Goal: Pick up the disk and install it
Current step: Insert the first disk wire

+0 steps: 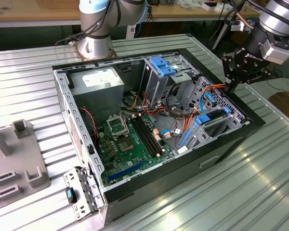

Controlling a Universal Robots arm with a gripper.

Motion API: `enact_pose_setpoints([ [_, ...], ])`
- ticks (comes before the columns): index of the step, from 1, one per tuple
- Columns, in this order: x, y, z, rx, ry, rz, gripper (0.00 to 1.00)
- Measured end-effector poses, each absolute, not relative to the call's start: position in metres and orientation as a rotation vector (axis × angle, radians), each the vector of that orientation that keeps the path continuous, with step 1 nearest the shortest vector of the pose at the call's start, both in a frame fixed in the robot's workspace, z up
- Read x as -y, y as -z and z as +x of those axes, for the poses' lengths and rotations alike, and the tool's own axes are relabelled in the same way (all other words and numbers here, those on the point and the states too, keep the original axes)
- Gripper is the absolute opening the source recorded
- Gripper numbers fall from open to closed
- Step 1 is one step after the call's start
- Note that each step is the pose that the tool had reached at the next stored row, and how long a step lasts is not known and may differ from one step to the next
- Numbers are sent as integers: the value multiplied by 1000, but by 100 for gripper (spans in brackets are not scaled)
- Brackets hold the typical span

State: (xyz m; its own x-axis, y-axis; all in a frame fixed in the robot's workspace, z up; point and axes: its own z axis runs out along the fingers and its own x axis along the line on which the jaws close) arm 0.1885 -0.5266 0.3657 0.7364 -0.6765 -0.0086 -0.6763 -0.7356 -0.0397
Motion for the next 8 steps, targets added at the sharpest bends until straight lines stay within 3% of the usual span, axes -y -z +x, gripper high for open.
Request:
enact_pose_setpoints([
  [8, 527, -367, 189, -1124, 9, -2890, 16],
])
